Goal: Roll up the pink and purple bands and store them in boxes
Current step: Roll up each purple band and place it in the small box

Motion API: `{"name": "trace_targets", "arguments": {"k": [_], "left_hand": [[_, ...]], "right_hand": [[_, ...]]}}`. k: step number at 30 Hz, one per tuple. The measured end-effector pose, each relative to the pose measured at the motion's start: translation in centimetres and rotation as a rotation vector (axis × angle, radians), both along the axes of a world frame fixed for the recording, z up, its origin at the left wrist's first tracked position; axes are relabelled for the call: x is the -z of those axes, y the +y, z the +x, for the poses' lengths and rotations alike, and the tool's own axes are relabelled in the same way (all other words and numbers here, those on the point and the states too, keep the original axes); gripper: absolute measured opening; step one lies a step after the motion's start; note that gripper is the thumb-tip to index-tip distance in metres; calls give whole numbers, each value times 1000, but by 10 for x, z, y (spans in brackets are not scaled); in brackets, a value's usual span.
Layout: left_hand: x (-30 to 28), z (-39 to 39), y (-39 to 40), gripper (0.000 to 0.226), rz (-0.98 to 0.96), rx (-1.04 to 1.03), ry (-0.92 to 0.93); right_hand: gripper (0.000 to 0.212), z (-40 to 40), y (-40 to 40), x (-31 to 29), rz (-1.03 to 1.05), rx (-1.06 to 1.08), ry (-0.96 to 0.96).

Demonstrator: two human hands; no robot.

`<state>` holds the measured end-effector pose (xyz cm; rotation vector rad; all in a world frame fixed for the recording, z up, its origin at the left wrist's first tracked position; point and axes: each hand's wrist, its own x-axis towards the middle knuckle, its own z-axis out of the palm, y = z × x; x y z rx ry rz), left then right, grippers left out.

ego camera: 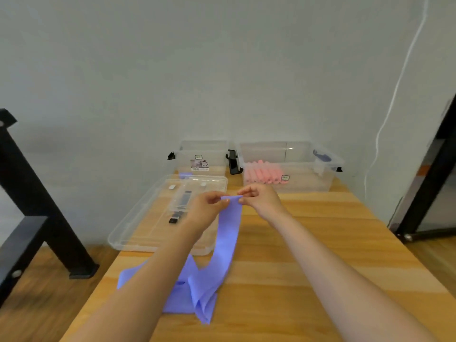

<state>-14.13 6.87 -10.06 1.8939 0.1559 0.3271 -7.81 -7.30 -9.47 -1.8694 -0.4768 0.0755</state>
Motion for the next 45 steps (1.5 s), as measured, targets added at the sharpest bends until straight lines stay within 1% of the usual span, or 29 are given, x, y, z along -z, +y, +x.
{"name": "trace_targets", "arguments": {"k": [2, 4, 5, 7, 10, 12, 15, 17, 19, 21, 23, 25, 27, 30, 32, 33, 34, 38, 43, 45], "left_hand": [[-11, 21, -15, 16, 55, 43, -9], [-26, 44, -31, 10, 120, 39, -16], [-33, 58, -39, 7, 126, 37, -36], [-49, 84, -53, 11, 127, 26, -91], [-76, 111, -73, 17, 107, 0, -200], [-91, 115, -82, 18, 84, -14, -298], [-95, 103, -87, 20, 79, 33, -391], [-75, 86, -86, 26, 144, 70, -393], [-38, 61, -86, 23, 291, 91, -350], [6, 33, -90, 18, 469, 164, -241], [52, 8, -95, 22, 593, 309, -117], [87, -13, -99, 26, 629, 397, -58], [104, -27, -99, 30, 609, 385, -78], [109, -38, -100, 31, 689, 354, -124], [109, -41, -102, 30, 734, 357, -186], [109, -41, -103, 28, 754, 340, -222], [108, -41, -103, 24, 758, 326, -220], [106, -39, -104, 14, 719, 275, -185], [105, -37, -110, 13, 624, 223, -169], [105, -35, -110, 14, 578, 190, -141]], "right_hand": [[22, 14, -21, -10, 0, 29, -17], [24, 30, -38, -21, -2, 69, -55], [24, 38, -44, -27, 23, 91, -59], [22, 55, -54, -44, 67, 137, -60], [18, 77, -67, -73, 50, 225, -187], [17, 82, -74, -90, 77, 258, -255], [23, 68, -86, -100, 102, 249, -329], [21, 50, -94, -85, 59, 206, -344], [22, 27, -103, -49, -50, 188, -352], [19, 2, -115, 4, -207, 175, -325], [15, -25, -127, 58, -339, 124, -272], [14, -49, -140, 98, -407, 80, -248], [19, -62, -149, 116, -413, 69, -270], [24, -72, -153, 118, -459, 87, -399], [22, -78, -151, 117, -557, 90, -529], [24, -79, -149, 116, -603, 99, -566], [26, -79, -147, 115, -623, 106, -577], [11, -77, -141, 111, -562, 78, -418], [17, -71, -138, 110, -454, 133, -260], [9, -70, -135, 110, -468, 173, -239]]}}
